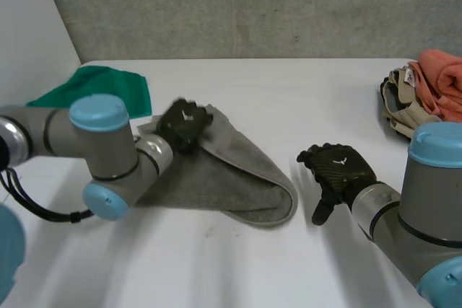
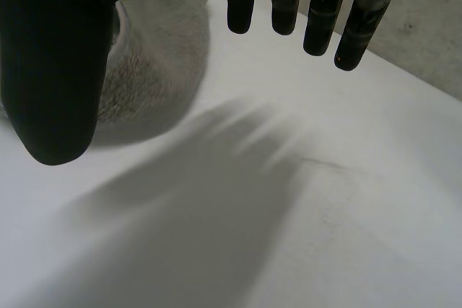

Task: Fold the laundry.

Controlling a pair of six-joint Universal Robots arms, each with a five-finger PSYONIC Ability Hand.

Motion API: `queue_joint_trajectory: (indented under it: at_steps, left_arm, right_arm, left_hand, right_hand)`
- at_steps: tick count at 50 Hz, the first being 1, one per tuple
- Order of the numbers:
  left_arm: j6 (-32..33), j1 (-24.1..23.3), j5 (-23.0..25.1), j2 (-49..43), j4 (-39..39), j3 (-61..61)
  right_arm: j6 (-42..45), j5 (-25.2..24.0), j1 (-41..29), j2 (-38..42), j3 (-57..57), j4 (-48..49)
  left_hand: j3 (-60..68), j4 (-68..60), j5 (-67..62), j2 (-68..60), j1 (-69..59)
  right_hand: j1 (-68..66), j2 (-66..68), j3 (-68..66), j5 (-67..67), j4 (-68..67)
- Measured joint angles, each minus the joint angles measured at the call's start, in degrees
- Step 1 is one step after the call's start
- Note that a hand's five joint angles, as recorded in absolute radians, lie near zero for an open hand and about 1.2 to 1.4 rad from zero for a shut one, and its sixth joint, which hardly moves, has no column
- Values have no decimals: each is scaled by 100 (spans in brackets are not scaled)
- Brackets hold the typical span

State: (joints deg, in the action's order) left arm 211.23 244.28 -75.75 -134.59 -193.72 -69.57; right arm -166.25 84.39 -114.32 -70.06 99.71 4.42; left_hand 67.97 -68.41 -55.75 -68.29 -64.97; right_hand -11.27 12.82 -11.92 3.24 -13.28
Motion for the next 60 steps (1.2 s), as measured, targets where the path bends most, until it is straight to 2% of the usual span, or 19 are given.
queue_joint_trajectory:
  at_steps: [5, 7, 8, 9, 15, 17, 19, 29, 30, 31, 32, 33, 34, 37, 42, 46, 48, 52, 60]
  left_arm:
    - [-18, -116, -662, 756, -67, -94]
    - [-22, -131, -734, 882, -74, -123]
    - [-38, -177, -927, 1361, -100, -262]
    - [-42, -188, -966, 1524, -109, -314]
    - [-52, -230, -1027, 2459, -138, -700]
    - [-51, -232, -1023, 2553, -140, -743]
    - [-41, -246, -1006, 2786, -141, -852]
    - [-15, -277, -1014, 2960, -146, -883]
    - [-20, -287, -1027, 2994, -146, -873]
    - [-26, -298, -1037, 3028, -144, -875]
    - [-32, -310, -1043, 3064, -143, -879]
    - [-38, -322, -1049, 3101, -143, -884]
    - [-52, -347, -1065, 3181, -140, -906]
    - [-88, -382, -1097, 3362, -139, -981]
    - [-156, -410, -1134, 3629, -138, -1133]
    - [-337, -393, -1148, 3997, -144, -1411]
    - [-420, -369, -1148, 4115, -146, -1527]
    - [-550, -276, -1145, 4245, -148, -1770]
    - [-610, -10, -1138, 4179, -222, -2209]
  right_arm:
    - [-888, 16, -8, 0, -60, -29]
    - [-1127, 13, -8, 7, -92, -37]
    - [-1816, -21, -20, 82, -238, -79]
    - [-2041, -37, -28, 123, -304, -102]
    - [-3220, -195, -166, 526, -883, -331]
    - [-3328, -216, -213, 591, -972, -355]
    - [-3659, -273, -493, 893, -1349, -437]
    - [-4044, -272, -1177, 1622, -2102, -511]
    - [-4134, -221, -1252, 1797, -2228, -511]
    - [-4154, -172, -1257, 1844, -2255, -503]
    - [-4160, -108, -1247, 1873, -2268, -487]
    - [-4151, -54, -1233, 1880, -2267, -476]
    - [-4073, 100, -1158, 1831, -2233, -422]
    - [-3689, 318, -900, 1551, -2120, -300]
    - [-2699, 538, -313, 875, -1899, -103]
    - [-641, 335, 121, 46, -2030, -80]
    - [38, 220, 79, -163, -2221, -159]
    - [727, 50, -193, -278, -2591, -384]
    - [1105, -4, -939, 413, -2811, -791]
  left_hand:
    - [0, 0, 0, -1, 0]
    - [0, 0, 0, -1, 0]
    - [0, 0, 0, -11, 0]
    - [0, 0, 0, -11, 0]
    - [8, -21, 0, -11, 0]
    - [9, -21, 0, -11, 0]
    - [9, -21, 0, -14, 0]
    - [24, -22, 0, -26, 0]
    - [24, -22, 0, -26, 0]
    - [24, -22, 0, -26, 0]
    - [24, -22, 0, -26, 0]
    - [24, -22, 0, -26, 0]
    - [24, -22, 0, -26, 0]
    - [24, -22, 0, -26, 0]
    - [24, -22, 0, -26, 0]
    - [24, -23, 0, -26, 0]
    - [25, -23, 0, -26, 0]
    - [25, -23, -33, -26, 0]
    - [25, -23, -47, -27, 0]
  right_hand:
    - [0, 0, 0, 10, 0]
    - [0, 0, 0, 10, 0]
    - [0, 0, 0, 10, 0]
    - [0, 0, 0, 10, 0]
    - [0, 0, 0, 10, 0]
    - [0, 0, 0, 10, 0]
    - [0, 0, 0, 10, 0]
    - [0, 0, 0, 10, 0]
    - [-1706, 1592, -1576, 1554, -1572]
    - [-2410, 2432, -2386, 2218, -2266]
    - [-3735, 3873, -3778, 3662, -3712]
    - [-4125, 4585, -4519, 4381, -4364]
    - [-4372, 5151, -5150, 4964, -4940]
    - [-4431, 5406, -5531, 5273, -5397]
    - [-4431, 5406, -5553, 5283, -5451]
    - [-4444, 5410, -5554, 5283, -5466]
    - [-4447, 5410, -5554, 5283, -5467]
    - [-4509, 5410, -5561, 5328, -5467]
    - [-4304, 5193, -5345, 5127, -5220]
